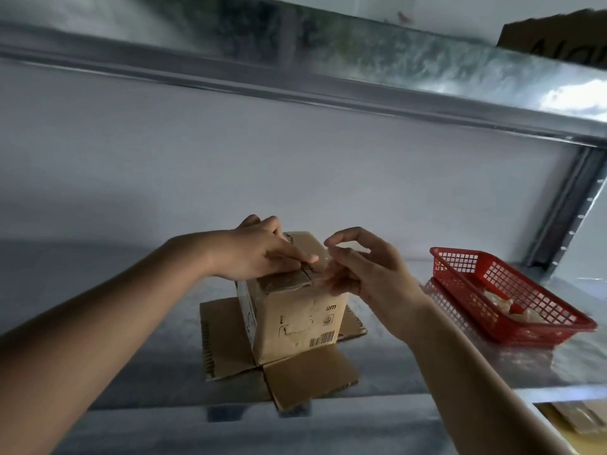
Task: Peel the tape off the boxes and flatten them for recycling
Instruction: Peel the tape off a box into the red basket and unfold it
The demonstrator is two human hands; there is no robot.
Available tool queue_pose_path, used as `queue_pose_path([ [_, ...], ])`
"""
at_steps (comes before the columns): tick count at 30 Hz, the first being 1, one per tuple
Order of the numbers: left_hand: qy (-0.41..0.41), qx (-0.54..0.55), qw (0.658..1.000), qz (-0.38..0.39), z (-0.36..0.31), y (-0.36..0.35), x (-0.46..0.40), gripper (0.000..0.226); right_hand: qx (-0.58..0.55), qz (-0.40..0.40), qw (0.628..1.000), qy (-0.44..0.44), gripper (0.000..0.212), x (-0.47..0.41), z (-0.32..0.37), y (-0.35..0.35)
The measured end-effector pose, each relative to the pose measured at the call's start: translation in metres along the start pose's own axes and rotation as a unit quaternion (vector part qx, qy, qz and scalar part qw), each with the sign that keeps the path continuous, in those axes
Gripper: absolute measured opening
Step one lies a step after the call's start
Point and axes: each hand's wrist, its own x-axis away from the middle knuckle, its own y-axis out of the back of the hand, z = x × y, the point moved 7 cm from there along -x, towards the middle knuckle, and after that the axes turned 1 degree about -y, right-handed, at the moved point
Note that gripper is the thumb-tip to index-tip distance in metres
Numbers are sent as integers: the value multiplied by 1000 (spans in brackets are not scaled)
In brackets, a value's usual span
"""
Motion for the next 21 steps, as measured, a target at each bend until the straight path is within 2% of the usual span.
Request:
queue_pose_path([
  [4, 8, 51, 998, -18, 1, -4, 0, 29, 102, 31, 993, 51, 11, 1, 12, -2],
  [7, 18, 83, 996, -9, -4, -9, 0, 16, 150, 51, 986, 53, 19, 4, 18, -1],
  [10, 26, 79, 997, -6, -10, -12, 1, 23, 161, 73, 984, 25, 39, 10, 18, 1],
  [13, 23, 75, 997, -19, -15, -10, -2, 46, 151, 43, 988, 10, 42, 10, 17, 12],
  [17, 31, 46, 998, -23, -19, -10, -11, 56, 163, 0, 987, -2, 41, 15, 10, 24],
  [18, 33, 32, 999, -24, -20, -10, -14, 57, 174, -1, 985, -10, 40, 17, 6, 25],
  [21, 52, 11, 998, -32, -21, -9, -19, 36, 216, -2, 976, -32, 34, 22, -4, 29],
])
